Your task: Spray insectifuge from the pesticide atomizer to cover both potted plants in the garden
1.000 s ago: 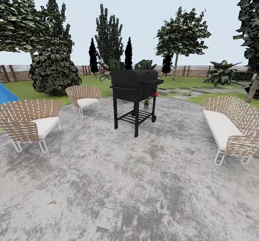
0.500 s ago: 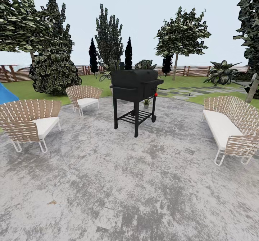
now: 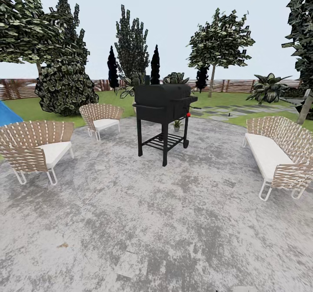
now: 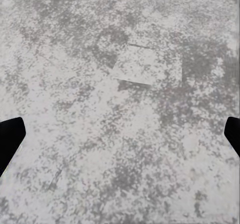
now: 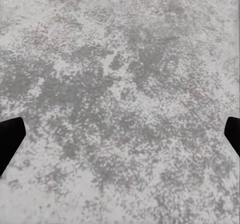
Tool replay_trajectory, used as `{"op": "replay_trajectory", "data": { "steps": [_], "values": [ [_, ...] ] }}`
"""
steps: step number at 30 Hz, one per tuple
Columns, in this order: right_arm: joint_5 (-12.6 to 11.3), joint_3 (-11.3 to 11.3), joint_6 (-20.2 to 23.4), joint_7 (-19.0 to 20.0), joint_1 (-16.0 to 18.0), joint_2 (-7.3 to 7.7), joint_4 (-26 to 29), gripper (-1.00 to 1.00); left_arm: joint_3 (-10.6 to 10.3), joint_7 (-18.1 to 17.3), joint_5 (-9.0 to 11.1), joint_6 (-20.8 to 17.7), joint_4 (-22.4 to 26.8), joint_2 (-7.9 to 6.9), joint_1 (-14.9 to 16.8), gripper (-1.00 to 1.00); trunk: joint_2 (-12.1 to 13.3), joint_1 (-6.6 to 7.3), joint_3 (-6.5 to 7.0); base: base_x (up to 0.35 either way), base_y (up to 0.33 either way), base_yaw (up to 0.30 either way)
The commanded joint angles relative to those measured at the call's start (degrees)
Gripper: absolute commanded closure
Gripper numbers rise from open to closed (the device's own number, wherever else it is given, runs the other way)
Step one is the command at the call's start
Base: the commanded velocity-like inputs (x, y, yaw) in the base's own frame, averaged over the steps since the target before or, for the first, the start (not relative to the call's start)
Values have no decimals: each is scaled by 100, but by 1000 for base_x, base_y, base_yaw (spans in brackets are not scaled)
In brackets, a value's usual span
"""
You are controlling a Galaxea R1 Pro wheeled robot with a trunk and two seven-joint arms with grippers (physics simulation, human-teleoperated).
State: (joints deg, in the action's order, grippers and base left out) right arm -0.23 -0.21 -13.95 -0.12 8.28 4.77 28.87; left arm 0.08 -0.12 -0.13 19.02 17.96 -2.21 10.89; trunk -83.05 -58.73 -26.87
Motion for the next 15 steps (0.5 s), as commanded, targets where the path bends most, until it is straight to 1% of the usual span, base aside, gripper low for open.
{"op": "replay_trajectory", "data": {
  "steps": [1,3,5,9,15],
  "values": [
    [1,-2,-16,1,27,0,-6,-100,-15,-3,-8,47,-8,-4,10,-100,-3,0,-6,0,0,0],
    [17,3,-13,3,44,0,-17,-100,-26,-5,-11,68,-60,-26,-10,-100,-3,0,-6,0,0,-6],
    [20,9,-12,15,47,4,-20,-100,-29,-5,-13,68,-94,-31,-23,-100,-3,0,-6,0,0,-111],
    [22,5,-12,26,45,6,-23,-100,-32,-25,-5,61,-120,-17,-31,-100,-3,0,-6,0,0,-214],
    [23,8,-12,22,46,6,-30,-100,-31,-40,-10,68,-194,9,-34,-100,-3,0,-6,0,0,-259]
  ]
}}
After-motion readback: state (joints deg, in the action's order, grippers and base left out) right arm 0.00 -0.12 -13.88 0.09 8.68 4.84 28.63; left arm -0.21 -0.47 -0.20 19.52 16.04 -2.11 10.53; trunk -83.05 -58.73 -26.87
